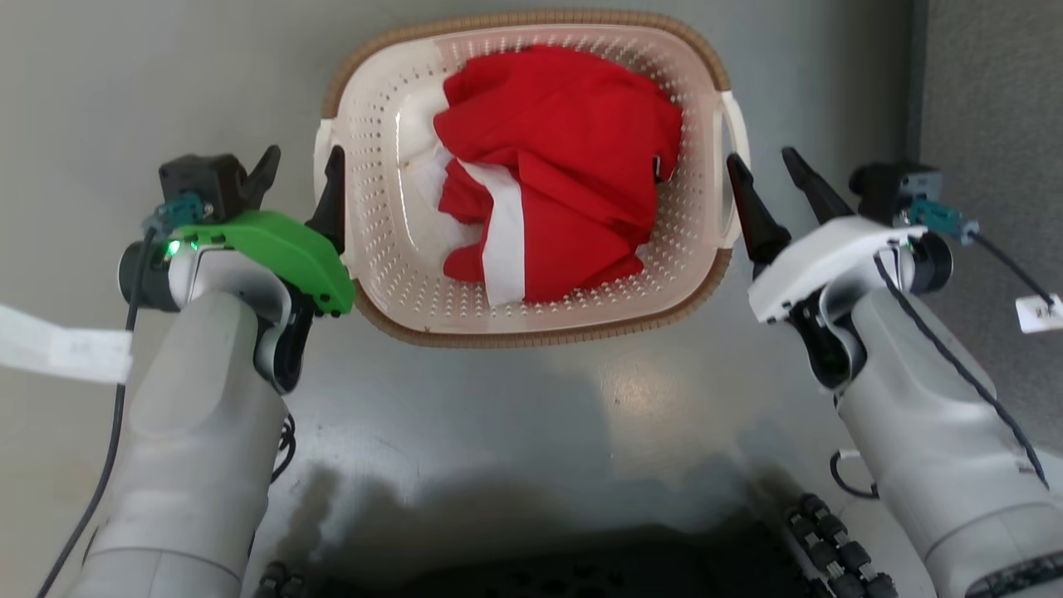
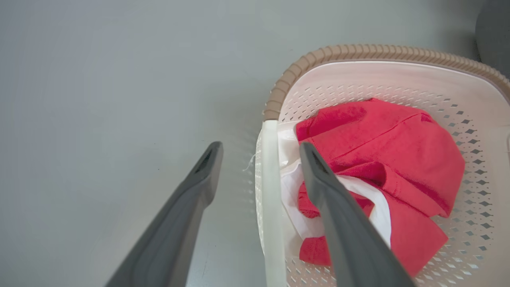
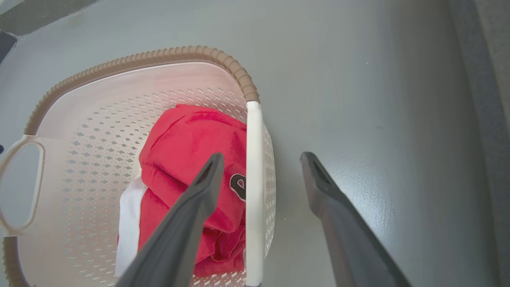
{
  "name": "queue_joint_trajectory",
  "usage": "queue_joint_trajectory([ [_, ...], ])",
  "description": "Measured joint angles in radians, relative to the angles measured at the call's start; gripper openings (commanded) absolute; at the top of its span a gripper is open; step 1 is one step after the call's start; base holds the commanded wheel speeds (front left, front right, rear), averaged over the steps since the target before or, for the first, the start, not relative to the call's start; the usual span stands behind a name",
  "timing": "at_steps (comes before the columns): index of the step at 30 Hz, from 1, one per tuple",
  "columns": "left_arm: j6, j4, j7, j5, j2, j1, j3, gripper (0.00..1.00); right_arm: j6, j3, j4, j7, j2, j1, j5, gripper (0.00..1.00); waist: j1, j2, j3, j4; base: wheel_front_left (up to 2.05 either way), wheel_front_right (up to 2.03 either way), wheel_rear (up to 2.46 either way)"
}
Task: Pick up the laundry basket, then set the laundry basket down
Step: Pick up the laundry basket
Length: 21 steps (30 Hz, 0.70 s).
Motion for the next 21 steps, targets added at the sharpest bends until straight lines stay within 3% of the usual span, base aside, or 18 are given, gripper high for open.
queue_joint_trajectory([
  [14,-0.003,0.118,0.044,-0.053,-0.002,-0.089,-0.060,1.00,0.000,0.062,0.107,0.000,0.015,-0.130,0.047,0.98,0.0000,-0.0001,0.105,0.000,0.00,0.00,0.00],
  [15,-0.003,0.126,0.044,-0.056,-0.003,-0.092,-0.063,1.00,0.000,0.065,0.112,0.000,0.016,-0.134,0.052,0.80,0.0000,0.0000,0.108,-0.001,0.00,0.00,0.00],
  [16,-0.003,0.133,0.044,-0.061,-0.003,-0.094,-0.064,0.91,0.000,0.068,0.116,0.000,0.016,-0.139,0.057,0.49,0.0000,0.0000,0.110,-0.001,0.00,0.00,0.00],
  [17,-0.003,0.136,0.044,-0.062,-0.003,-0.096,-0.067,0.75,0.000,0.071,0.117,0.000,0.016,-0.143,0.061,0.40,0.0000,-0.0001,0.111,-0.001,0.00,0.00,0.00],
  [18,-0.003,0.138,0.044,-0.065,-0.003,-0.098,-0.070,0.69,0.000,0.074,0.117,0.000,0.016,-0.147,0.065,0.27,0.0000,0.0000,0.112,-0.001,0.00,0.00,0.00],
  [19,-0.003,0.140,0.044,-0.070,-0.003,-0.100,-0.073,0.38,0.000,0.077,0.118,0.000,0.017,-0.151,0.067,0.10,0.0000,0.0000,0.113,-0.001,0.00,0.00,0.00],
  [20,-0.005,0.140,0.043,-0.070,-0.004,-0.102,-0.080,0.38,0.000,0.078,0.119,0.000,0.018,-0.156,0.068,0.10,0.0000,0.0000,0.115,-0.001,0.00,0.00,0.00],
  [21,-0.007,0.142,0.043,-0.072,-0.007,-0.106,-0.086,0.20,0.000,0.080,0.119,0.000,0.018,-0.162,0.070,0.00,0.0000,0.0000,0.116,-0.001,0.00,0.00,0.00],
])
